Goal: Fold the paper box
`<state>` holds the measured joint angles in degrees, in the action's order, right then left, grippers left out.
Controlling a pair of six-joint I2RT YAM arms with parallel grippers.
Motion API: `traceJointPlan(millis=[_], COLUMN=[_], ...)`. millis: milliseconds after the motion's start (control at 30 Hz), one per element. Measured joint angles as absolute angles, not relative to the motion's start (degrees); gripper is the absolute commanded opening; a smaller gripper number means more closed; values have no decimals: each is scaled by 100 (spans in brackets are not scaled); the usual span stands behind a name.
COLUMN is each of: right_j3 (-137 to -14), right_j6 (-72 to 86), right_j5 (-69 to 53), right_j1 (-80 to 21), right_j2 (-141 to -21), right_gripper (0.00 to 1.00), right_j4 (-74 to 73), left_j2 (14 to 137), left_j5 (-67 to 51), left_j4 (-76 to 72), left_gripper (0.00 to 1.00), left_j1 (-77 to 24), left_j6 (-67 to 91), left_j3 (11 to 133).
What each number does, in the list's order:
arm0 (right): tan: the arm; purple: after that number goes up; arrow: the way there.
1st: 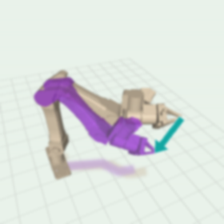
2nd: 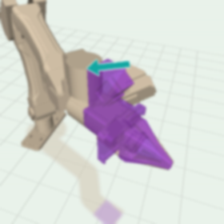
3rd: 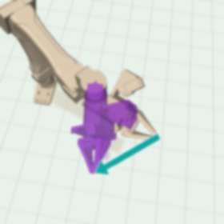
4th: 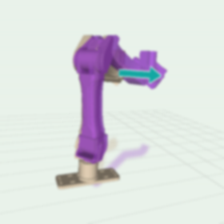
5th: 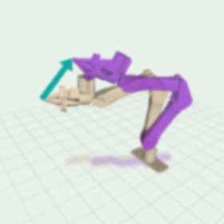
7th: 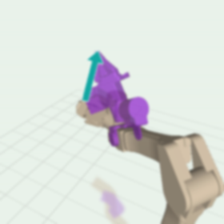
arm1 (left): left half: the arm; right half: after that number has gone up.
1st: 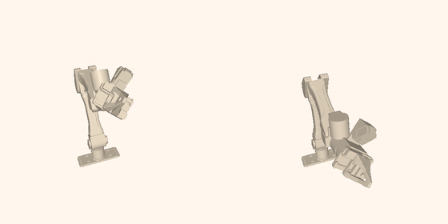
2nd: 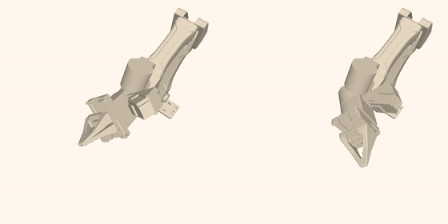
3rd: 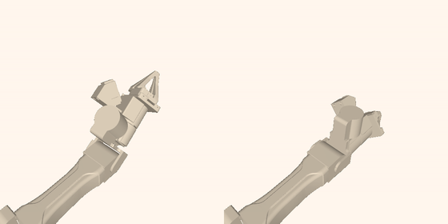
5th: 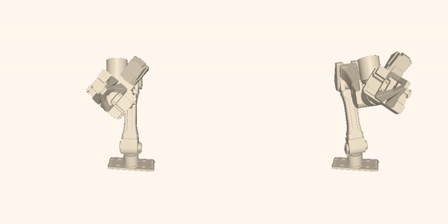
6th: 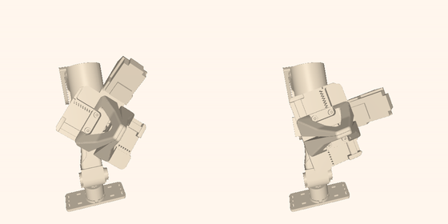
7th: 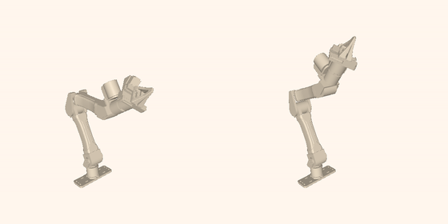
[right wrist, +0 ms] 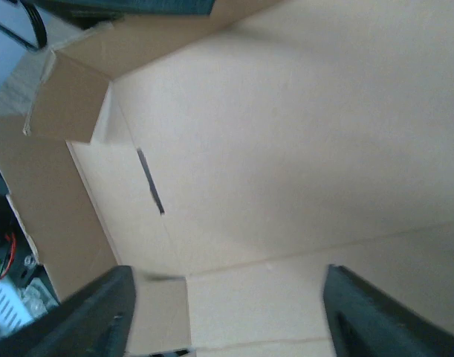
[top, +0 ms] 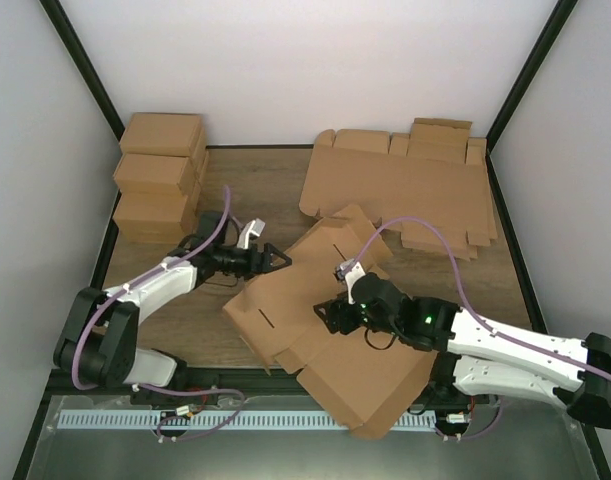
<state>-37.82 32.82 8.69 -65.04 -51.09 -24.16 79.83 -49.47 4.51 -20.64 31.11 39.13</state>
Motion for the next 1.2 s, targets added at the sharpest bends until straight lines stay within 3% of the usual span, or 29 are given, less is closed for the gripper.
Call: traceJointPlan(millis=[67, 167, 500, 833, 967, 1200], right_j3=[-3712, -3500, -2536, -1752, -1568, -1522], right_j6=[3516, 3905, 4772, 5269, 5415, 5513], right_j5=[617, 259, -548, -985, -996, -1002], right_j1=[-6407, -6163, -5443, -5443, -5443, -5443], right_j2=[-5186, -5164, -4635, -4829, -4897, -5256], right_gripper=[50, 41, 37, 7, 4, 4], right_j4=[-2443, -2416, -2150, -1804, -1533, -1319], left_j2=[7975, 7961, 7347, 7273, 7301, 7583], left_j5=[-4694, -4071, -2700, -2648, -2425, -834], left_j4=[694, 1160, 1874, 2080, 2274, 2685], left_gripper=[88, 84, 82, 83, 88, 93], left_j1=[-2231, -2589, -3352, -3535, -3586, -3492], left_j6=[2884, 2495, 1782, 1623, 1629, 1546], left_j3=[4064, 4338, 4807, 5133, 5133, 5336])
